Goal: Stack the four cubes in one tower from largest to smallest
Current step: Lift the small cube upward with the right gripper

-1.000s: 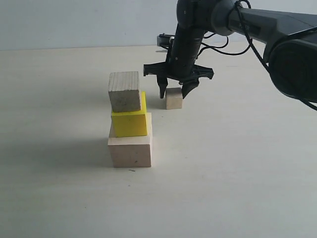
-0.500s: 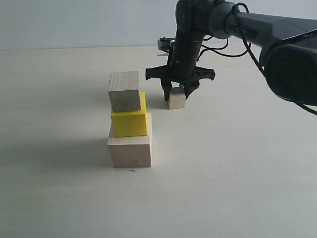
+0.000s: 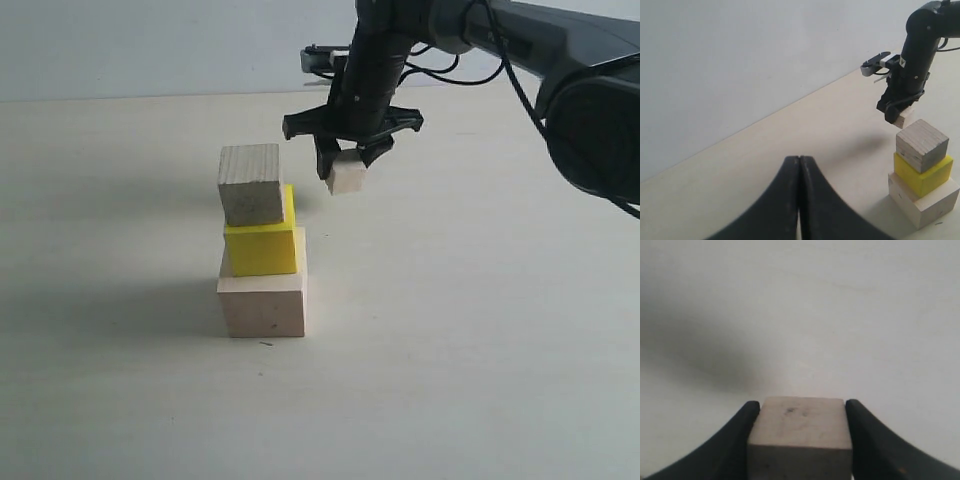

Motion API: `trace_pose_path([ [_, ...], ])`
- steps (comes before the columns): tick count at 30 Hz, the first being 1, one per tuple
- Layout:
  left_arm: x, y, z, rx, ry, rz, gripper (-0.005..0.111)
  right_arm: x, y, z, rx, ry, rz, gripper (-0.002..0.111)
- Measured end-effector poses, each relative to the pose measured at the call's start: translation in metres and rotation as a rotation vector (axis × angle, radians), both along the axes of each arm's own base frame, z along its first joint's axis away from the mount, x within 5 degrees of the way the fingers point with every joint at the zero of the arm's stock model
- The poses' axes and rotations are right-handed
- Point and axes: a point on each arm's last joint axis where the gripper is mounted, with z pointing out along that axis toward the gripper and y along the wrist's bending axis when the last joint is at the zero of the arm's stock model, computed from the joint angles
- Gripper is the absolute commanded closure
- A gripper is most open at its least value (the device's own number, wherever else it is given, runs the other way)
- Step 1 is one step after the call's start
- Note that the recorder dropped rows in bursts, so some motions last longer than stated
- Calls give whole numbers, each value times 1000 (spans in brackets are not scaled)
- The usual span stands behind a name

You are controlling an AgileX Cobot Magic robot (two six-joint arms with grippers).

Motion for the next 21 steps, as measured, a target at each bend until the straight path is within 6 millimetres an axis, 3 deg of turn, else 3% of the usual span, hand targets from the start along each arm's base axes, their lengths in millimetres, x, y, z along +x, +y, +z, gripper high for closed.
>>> trace_pose_path([
  [12, 0, 0, 0, 2, 4, 1, 107, 4, -34, 80, 120, -148, 57, 108],
  [21, 0, 0, 0, -6, 8, 5, 107, -16, -40, 129, 189, -246, 65, 108],
])
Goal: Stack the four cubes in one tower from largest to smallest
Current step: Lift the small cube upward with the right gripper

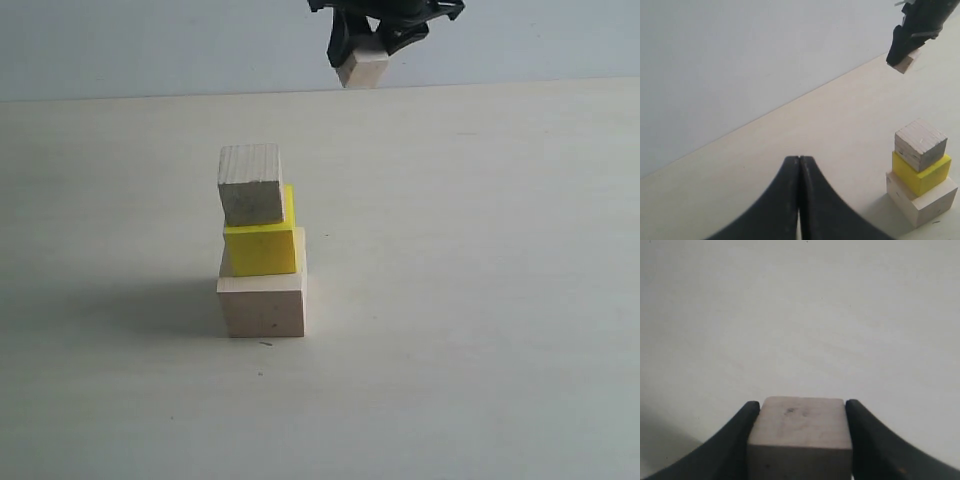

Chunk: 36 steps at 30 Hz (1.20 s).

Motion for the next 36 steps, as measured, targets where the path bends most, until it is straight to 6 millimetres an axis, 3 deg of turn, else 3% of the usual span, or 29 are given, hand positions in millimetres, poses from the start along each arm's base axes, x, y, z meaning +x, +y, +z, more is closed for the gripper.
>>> trace_pose_path([
  [4, 0, 0, 0, -10, 6, 4, 107, -26, -13, 0, 27, -91, -56, 108],
  [6, 0, 0, 0, -10, 6, 4, 107, -53, -26, 0, 34, -184, -83, 108],
  [8, 0, 0, 0, -10, 6, 4, 107, -89, -43, 20, 42, -373, -64, 108],
  [11, 0, 0, 0, -11, 4, 4, 107, -131, -59, 33, 37, -509, -17, 108],
  [14, 3, -2, -4, 3, -15, -10, 107, -186, -79, 34, 6, -629, 70, 108],
  [19, 11, -7, -30, 13, 27, -11, 107, -228, -76, 53, 153, -712, 221, 108],
  [24, 16, -4, -42, -10, 47, 53, 107, -243, -68, 66, 295, -734, 311, 108],
  [36, 19, 1, -52, -12, 65, 135, 107, -229, -75, 66, 326, -718, 77, 108],
])
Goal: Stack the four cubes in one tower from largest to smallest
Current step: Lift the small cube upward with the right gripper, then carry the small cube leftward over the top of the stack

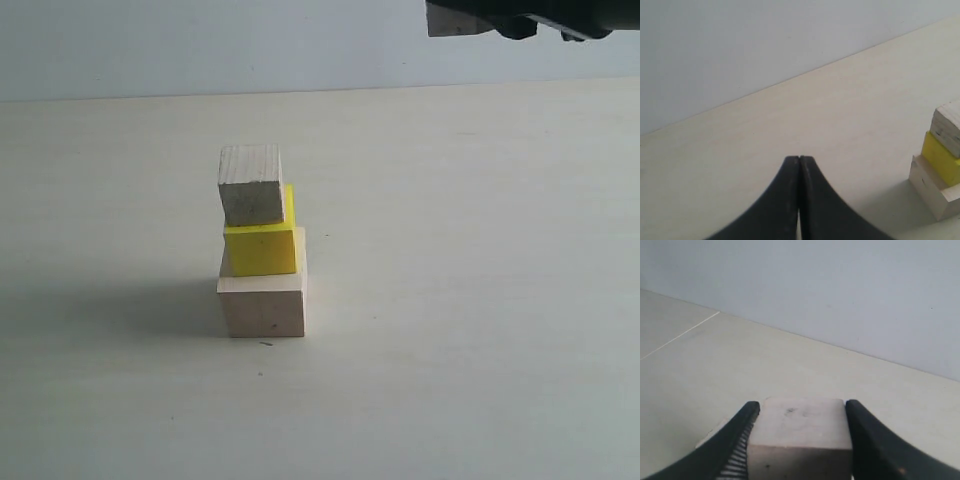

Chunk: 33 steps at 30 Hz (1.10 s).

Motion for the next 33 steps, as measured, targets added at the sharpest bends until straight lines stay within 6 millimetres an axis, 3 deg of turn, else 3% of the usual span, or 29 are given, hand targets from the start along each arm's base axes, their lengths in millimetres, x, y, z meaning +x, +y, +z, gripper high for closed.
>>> trace_pose_path([
  [7, 0, 0, 0, 0, 0, 0, 107, 14, 3, -15, -42, 29, -10, 108],
  [9, 0, 0, 0, 0, 0, 0, 107, 23, 8, -29, -175, -25, 62, 108],
  [13, 0, 0, 0, -4, 2, -1, 107, 36, 20, -48, -275, -120, 210, 108],
  [21, -1, -3, -1, -50, 25, -11, 107, 66, 43, -65, -86, -208, 453, 108],
  [26, -1, -3, -1, -43, 26, -16, 107, 91, 35, -64, -14, -227, 516, 108],
  [33, -1, -3, -1, -32, 24, -23, 107, 98, 33, -65, 96, -243, 671, 108],
])
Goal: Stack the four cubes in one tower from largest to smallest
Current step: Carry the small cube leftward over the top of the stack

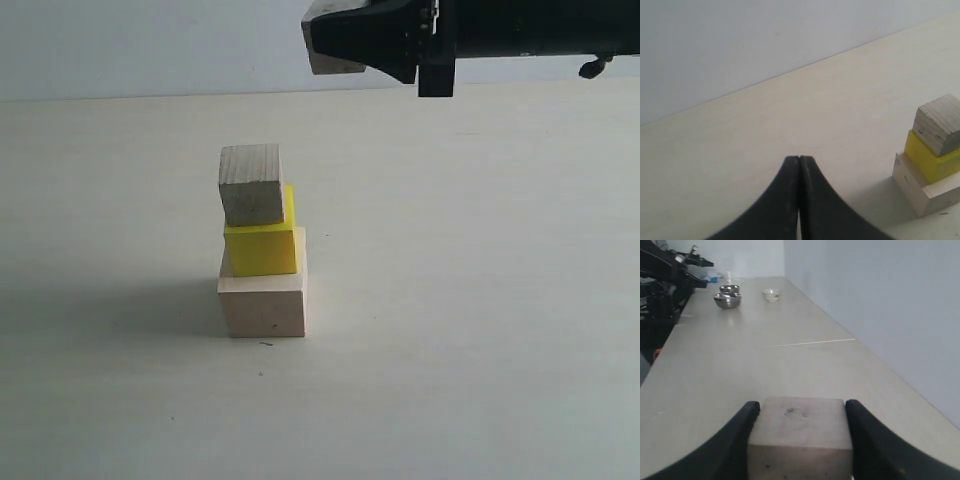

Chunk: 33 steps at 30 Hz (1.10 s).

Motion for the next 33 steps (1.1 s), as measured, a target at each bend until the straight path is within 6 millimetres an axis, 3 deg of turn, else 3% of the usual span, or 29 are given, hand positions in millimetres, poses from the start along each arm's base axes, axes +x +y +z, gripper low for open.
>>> trace_pose_path([
  [6, 0, 0, 0, -2, 2, -2, 107, 11, 3, -28, -22, 71, 28, 108],
  [10, 0, 0, 0, -4, 3, -2, 107, 12, 7, -34, -28, 89, 40, 108],
  [25, 0, -1, 0, -3, 3, -6, 107, 1, 44, -18, -28, 15, 162, 108],
  [33, 0, -1, 0, 2, 2, -9, 107, 0, 48, -15, -54, -14, 190, 108],
])
